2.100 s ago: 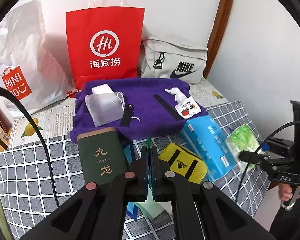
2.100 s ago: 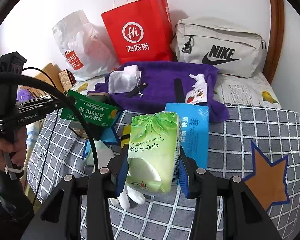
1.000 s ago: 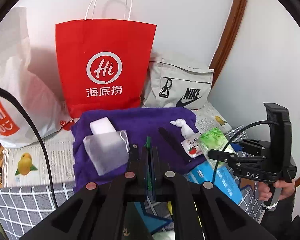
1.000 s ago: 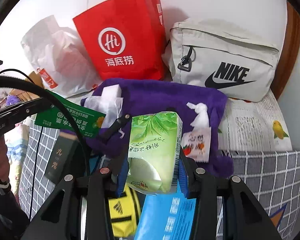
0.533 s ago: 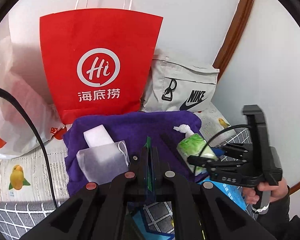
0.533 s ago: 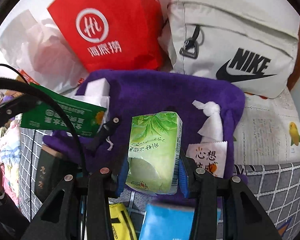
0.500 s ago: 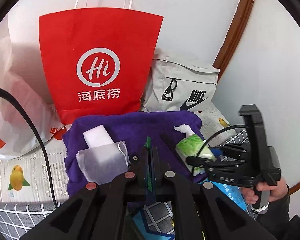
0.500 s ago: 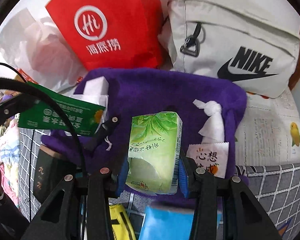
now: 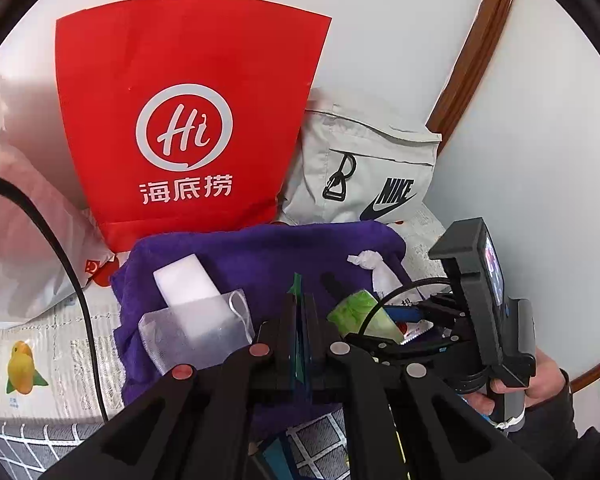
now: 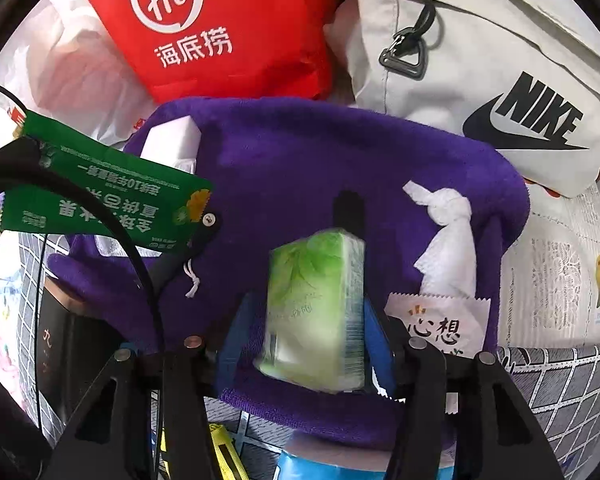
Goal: Organize soft objects
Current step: 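Lower the tissue packet onto the towel with the right tool while the left tool places the green packet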
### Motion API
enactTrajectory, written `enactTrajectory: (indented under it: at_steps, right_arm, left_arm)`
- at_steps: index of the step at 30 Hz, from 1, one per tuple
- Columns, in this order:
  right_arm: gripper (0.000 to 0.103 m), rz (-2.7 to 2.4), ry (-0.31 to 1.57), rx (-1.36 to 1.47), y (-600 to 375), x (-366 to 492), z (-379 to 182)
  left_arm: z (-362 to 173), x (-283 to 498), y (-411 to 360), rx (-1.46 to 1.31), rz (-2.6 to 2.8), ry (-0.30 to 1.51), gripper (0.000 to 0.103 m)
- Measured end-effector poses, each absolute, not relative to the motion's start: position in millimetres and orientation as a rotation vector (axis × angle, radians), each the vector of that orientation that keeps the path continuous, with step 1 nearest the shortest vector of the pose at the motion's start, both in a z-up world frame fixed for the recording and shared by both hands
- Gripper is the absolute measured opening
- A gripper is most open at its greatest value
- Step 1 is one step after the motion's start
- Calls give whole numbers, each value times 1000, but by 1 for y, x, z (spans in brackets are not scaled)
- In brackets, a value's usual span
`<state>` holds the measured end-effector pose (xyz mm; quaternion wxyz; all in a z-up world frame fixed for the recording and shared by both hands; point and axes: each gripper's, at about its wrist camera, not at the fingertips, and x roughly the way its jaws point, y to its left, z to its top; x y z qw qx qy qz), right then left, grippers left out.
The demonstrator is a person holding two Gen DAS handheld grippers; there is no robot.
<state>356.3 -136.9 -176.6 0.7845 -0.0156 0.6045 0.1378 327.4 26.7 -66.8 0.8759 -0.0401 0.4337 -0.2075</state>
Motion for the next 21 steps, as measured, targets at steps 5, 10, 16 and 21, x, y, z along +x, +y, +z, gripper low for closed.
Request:
enactTrajectory:
  at_steps: [5,10,16,21]
  right_arm:
    - [56,282,1282,-28,-146,353,-165]
    - [56,272,1237,-17,-156,342,-146]
    - [56,268,1203,-20,-164,330,-129]
    - [56,265,1185,-33,-167,321,-119]
  left_arm:
    - [-70,337,21,-101,-452,918,3]
    - [-72,344,12,-121,-488,929,3]
    - [-85,361,5,-133,-490,965,3]
    - [-97,371,4,-112,-460,993,3]
